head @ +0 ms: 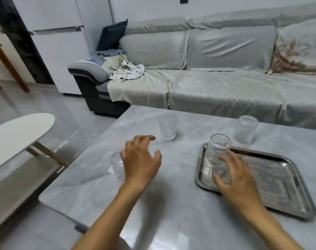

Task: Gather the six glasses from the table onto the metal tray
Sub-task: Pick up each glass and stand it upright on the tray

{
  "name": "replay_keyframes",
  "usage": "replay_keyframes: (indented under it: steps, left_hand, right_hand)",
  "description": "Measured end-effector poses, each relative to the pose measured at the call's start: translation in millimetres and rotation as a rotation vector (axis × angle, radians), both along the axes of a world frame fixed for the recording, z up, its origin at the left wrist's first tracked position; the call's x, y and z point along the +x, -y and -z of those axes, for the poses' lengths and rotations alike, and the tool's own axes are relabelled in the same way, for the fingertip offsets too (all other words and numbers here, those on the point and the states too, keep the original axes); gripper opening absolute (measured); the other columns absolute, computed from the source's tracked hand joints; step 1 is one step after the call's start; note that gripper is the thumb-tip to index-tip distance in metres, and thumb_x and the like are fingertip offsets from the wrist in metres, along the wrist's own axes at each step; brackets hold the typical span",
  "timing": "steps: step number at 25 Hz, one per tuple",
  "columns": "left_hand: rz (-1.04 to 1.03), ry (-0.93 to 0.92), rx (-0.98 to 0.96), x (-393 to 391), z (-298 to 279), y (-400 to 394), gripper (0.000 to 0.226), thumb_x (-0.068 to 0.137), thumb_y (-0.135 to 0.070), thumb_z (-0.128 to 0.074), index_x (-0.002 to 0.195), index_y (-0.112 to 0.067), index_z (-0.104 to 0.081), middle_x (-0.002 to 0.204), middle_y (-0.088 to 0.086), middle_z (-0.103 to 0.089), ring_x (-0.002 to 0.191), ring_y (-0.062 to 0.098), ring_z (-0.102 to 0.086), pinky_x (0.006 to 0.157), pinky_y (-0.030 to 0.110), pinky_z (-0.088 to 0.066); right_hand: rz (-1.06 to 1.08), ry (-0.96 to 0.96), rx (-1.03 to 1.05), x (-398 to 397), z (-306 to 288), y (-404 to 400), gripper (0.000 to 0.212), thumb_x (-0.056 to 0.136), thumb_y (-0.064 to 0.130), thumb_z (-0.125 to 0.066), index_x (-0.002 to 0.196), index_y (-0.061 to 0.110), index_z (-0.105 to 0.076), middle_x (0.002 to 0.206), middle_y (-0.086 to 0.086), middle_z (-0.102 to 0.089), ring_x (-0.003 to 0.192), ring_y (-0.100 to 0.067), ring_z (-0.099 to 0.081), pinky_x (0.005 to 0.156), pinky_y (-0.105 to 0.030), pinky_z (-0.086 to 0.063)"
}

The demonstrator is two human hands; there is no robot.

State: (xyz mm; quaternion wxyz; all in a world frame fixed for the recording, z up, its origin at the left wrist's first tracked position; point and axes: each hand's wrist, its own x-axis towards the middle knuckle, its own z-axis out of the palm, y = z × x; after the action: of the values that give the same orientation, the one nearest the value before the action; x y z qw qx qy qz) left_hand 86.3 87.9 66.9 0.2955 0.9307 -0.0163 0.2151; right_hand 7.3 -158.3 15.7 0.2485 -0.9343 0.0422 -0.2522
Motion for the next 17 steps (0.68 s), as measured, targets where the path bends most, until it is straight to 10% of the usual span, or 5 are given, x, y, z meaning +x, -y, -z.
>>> replay_keyframes:
  steps: [4,11,17]
  left_hand:
    - [-0.035,-0.514,0.111,7,5,-73,0.081,0.068,-0.037,-0.078,0.137,-0.033,-0.036,0.145,0.009,-0.034,0.120,0.038,-0.046,0.098,0.048,-0.043]
    - [0.417,-0.163,0.015,-34,-37,8,0.087,0.052,-0.048,-0.079,0.129,-0.042,-0.040,0.116,-0.012,-0.053,0.095,0.012,-0.057,0.074,0.029,-0.046]
    - [0.882,-0.304,-0.355,-58,-38,103,0.074,0.063,-0.034,-0.081,0.128,-0.041,-0.047,0.120,-0.016,-0.058,0.103,0.001,-0.058,0.083,0.018,-0.052]
  right_hand:
    - [-0.094,-0.151,0.114,-28,-6,-29,0.038,0.075,0.010,-0.072,0.111,0.013,-0.063,0.121,-0.005,-0.062,0.109,-0.030,-0.058,0.089,-0.035,-0.045]
    - [-0.313,-0.285,0.339,-38,-40,-45,0.083,0.066,0.041,-0.075,0.136,0.047,-0.032,0.124,0.028,-0.051,0.104,0.005,-0.054,0.084,-0.011,-0.041]
    - [-0.020,-0.026,0.430,-38,-46,1,0.086,0.045,0.049,-0.081,0.123,0.039,-0.047,0.112,0.012,-0.065,0.104,-0.012,-0.059,0.086,-0.036,-0.052]
